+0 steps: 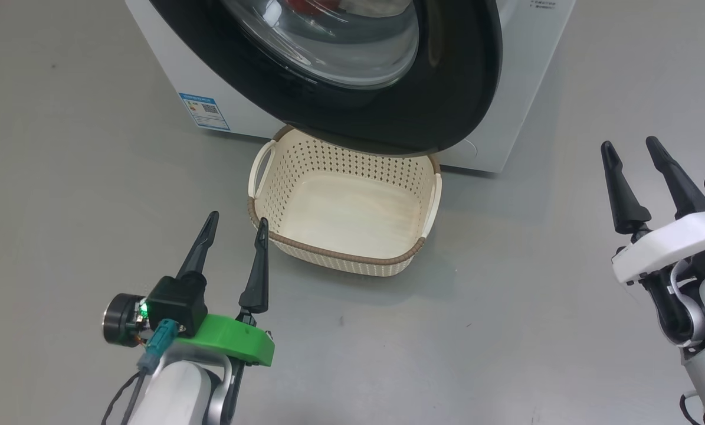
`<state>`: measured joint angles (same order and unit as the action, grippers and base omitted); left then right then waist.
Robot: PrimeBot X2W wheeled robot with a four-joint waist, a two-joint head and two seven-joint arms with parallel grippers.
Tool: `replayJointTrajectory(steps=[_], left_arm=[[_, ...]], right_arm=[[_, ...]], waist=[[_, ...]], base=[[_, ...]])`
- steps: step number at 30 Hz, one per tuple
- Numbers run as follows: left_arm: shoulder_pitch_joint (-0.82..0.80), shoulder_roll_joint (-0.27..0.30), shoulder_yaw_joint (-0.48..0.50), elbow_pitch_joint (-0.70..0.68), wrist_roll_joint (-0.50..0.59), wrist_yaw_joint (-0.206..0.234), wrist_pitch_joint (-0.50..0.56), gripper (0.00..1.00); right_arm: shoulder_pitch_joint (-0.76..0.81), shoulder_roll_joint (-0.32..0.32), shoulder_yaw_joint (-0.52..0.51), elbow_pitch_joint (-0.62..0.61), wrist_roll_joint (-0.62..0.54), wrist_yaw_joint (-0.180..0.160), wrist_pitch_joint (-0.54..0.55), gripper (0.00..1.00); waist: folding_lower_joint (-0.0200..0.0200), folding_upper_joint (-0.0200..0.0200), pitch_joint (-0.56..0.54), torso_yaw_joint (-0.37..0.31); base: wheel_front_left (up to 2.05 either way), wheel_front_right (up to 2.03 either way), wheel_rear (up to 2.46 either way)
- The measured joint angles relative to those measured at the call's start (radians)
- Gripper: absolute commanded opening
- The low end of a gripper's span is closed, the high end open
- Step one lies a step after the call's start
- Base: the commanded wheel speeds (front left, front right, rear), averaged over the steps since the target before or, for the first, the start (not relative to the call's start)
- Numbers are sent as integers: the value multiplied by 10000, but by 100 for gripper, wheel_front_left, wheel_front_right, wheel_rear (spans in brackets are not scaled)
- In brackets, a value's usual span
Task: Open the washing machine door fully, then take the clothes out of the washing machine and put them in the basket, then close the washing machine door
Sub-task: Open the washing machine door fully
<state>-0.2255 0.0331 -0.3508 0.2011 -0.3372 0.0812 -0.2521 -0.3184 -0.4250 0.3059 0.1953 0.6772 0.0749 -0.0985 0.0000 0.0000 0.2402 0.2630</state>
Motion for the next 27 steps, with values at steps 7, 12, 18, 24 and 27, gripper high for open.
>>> replayJointTrajectory(steps=[7, 12, 18, 24, 27], left_arm=[[0, 2, -59, -50, 125, -71, 0, 100], [0, 2, -61, -61, 134, -71, 0, 100], [0, 2, -71, -90, 136, -71, 0, 100], [1, 2, -79, -90, 136, -71, 0, 100], [2, 2, -84, -88, 138, -71, 0, 100]], right_arm=[[498, 29, -115, -311, -56, -259, -449, 100], [717, 46, -221, -485, -115, -428, -658, 100], [980, 90, -228, -663, -117, -516, -717, 100], [1067, 82, -224, -846, -130, -600, -744, 100], [1097, 82, -236, -915, -134, -617, -746, 100]], waist=[[0, 0, 24, -95], [0, 0, 13, -129], [0, 0, -4, -147], [0, 0, -8, -152], [0, 0, -10, -153]], base=[[0, 0, 0], [0, 0, 0], [0, 0, 0], [0, 0, 0], [0, 0, 0]])
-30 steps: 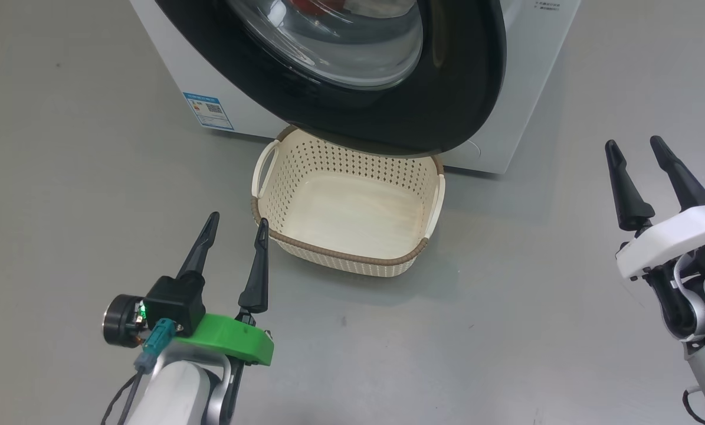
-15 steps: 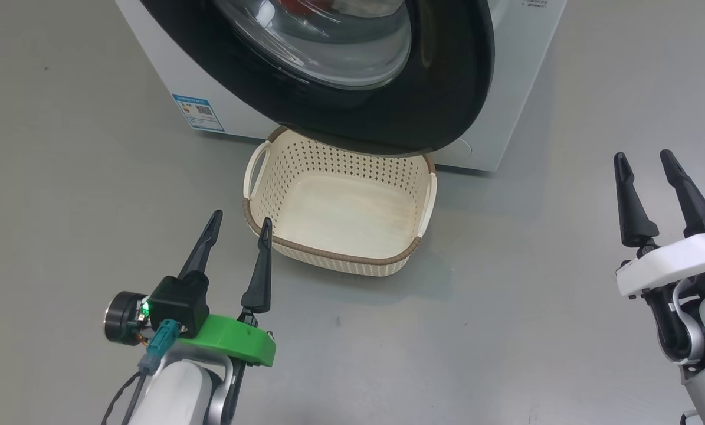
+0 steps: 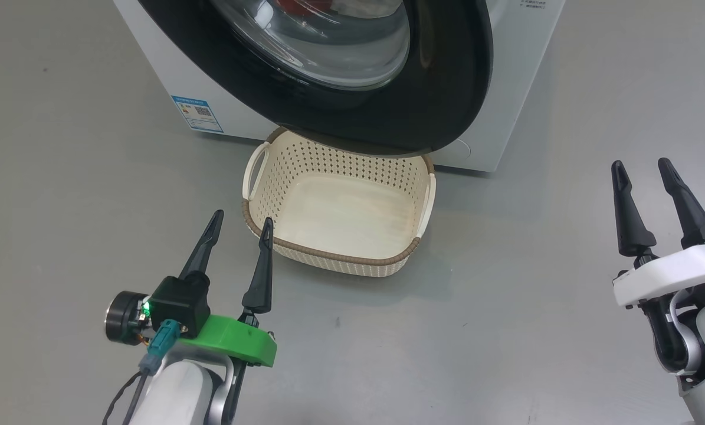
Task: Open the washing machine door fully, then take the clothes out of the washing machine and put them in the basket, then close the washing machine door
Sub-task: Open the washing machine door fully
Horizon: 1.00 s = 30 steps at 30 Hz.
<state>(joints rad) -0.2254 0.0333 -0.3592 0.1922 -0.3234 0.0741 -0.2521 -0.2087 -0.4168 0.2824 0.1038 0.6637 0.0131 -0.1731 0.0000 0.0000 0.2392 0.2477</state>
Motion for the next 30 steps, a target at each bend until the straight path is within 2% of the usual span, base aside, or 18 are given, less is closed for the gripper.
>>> replayJointTrajectory(steps=[17, 30], left_arm=[[8, 0, -40, 15, 27, 0, 0, 100], [17, 0, -138, 27, 31, -2, 0, 100]], right_arm=[[281, -27, -111, -313, -8, -247, 2, 100], [247, -119, -441, -639, 245, -261, 96, 100]], waist=[[0, 0, -50, -9], [0, 0, 28, 71]], base=[[0, 0, 0], [0, 0, 0]])
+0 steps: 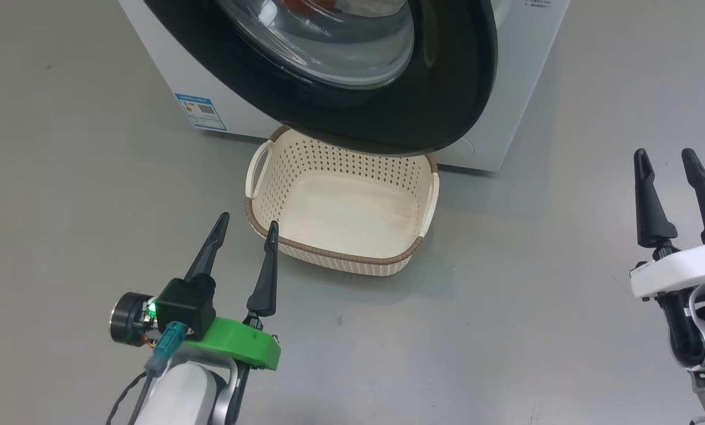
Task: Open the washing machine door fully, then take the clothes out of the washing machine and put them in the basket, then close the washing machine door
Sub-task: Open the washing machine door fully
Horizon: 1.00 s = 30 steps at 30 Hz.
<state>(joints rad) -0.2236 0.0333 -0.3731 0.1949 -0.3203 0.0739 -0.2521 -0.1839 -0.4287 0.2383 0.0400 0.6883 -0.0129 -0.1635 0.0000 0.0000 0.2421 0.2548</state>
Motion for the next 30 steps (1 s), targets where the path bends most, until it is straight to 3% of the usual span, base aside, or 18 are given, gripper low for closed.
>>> replayJointTrajectory(steps=[6, 7, 8, 9, 11, 25, 30], left_arm=[[0, 0, -69, 4, 0, -6, 0, 100], [0, 0, -82, 4, 0, -10, 0, 100], [0, 0, -105, 0, 0, -12, 0, 100], [-1, 0, -134, -2, 0, -12, 0, 100], [-2, 0, -167, -12, 0, -13, 0, 100], [-172, 0, -395, -107, -48, -13, 0, 100], [-228, 0, -384, -151, -165, -13, 0, 100]], right_arm=[[-315, -123, -182, -23, 278, 13, 224, 100], [-401, -128, -209, -25, 364, 13, 301, 96], [-489, -171, -213, -50, 374, 13, 397, 81], [-591, -226, -232, -82, 374, 13, 470, 45], [-853, -272, -311, -128, 522, 27, 600, 0], [-2871, 347, -1354, 102, 3517, 192, 2109, 0], [-3583, 1415, -1772, 545, 5724, 4, 2997, 0]], waist=[[0, 0, 67, 73], [0, 0, 83, 85], [0, 0, 104, 97], [0, 0, 135, 111], [0, 0, 206, 142], [0, 0, 782, 487], [0, 0, 968, 629]], base=[[0, 0, 0], [0, 0, 0], [0, 0, 0], [0, 0, 0], [0, 0, 0], [0, 0, 0], [0, 0, 0]])
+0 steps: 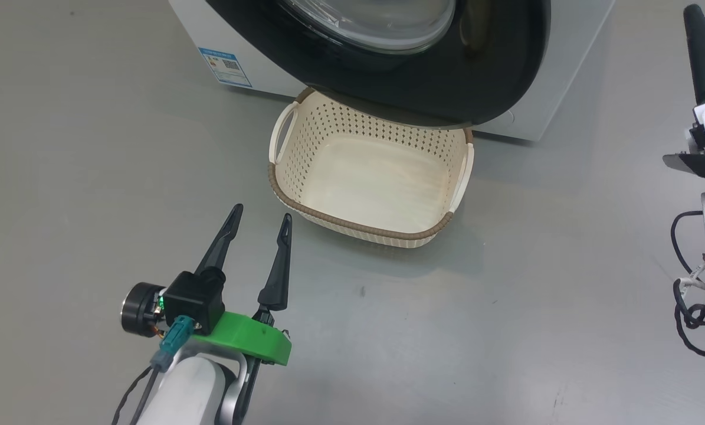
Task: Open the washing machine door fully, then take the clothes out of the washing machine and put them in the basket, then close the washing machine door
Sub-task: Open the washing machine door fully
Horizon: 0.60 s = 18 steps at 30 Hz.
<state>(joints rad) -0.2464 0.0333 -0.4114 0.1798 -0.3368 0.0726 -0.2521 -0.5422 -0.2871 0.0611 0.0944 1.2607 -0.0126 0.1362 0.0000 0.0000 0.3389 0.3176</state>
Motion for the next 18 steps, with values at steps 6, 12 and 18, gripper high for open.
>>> replayJointTrajectory(steps=[6, 12, 18], left_arm=[[-87, -2, -100, -40, -159, 0, 0, 100], [-209, -4, -115, -48, -159, 2, 0, 100], [-227, -4, -186, -52, -159, 2, 0, 100]], right_arm=[[-788, 65, -341, 516, 1037, -389, 861, 0], [-1459, 186, -569, 1051, 1829, -621, 1538, 0], [-2129, 290, -817, 1507, 2677, -965, 2305, 0]], waist=[[0, 0, 179, 156], [0, 0, 310, 308], [0, 0, 437, 411]], base=[[0, 0, 0], [0, 0, 0], [0, 0, 0]])
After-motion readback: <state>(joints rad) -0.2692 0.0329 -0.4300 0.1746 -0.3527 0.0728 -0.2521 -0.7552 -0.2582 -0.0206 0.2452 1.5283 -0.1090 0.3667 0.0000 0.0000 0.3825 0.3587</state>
